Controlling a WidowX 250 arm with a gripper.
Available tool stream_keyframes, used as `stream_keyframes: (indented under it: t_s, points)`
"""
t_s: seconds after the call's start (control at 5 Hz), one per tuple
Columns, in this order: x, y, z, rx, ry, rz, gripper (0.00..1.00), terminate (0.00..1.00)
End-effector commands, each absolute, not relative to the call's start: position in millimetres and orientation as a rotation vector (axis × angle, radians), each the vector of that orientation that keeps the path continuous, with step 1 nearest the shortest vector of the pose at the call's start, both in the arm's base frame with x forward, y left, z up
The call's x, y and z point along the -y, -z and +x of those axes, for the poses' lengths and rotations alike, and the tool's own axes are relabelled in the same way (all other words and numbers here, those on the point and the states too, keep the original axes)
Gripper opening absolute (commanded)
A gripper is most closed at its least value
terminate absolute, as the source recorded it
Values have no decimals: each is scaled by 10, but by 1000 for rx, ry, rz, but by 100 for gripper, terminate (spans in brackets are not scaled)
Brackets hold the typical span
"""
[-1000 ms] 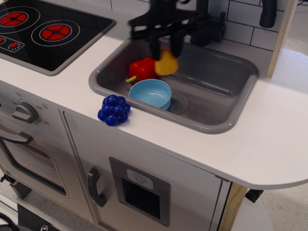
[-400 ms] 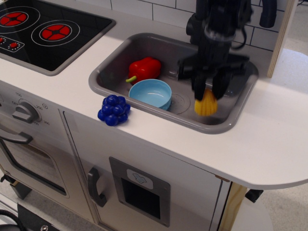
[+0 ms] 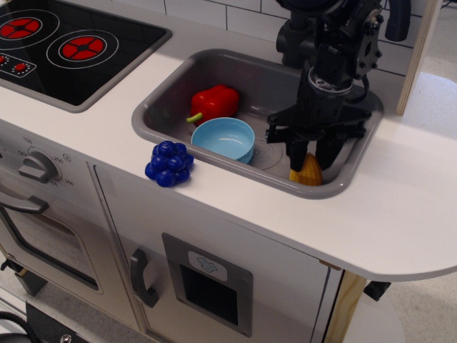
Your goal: Take corn out of bowl sink
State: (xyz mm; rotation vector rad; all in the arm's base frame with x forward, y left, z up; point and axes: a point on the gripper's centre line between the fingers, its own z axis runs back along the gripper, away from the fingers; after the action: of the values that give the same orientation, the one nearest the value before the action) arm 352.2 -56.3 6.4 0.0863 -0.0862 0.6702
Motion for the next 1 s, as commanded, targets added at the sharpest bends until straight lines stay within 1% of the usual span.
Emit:
stream_keyframes:
  t_s: [0.0,0.2,0.4,0.6,0.8]
  points:
    - [543,-183,3518,72,-697,56,100,0]
    - [487,-316,3533,93,-707,36,100,0]
    - [397,-614,3582,117,-732,-18,100,0]
    - [282,-853,3685,112,-735,-64,100,0]
    - [282,-853,3685,112,-735,-64,100,0]
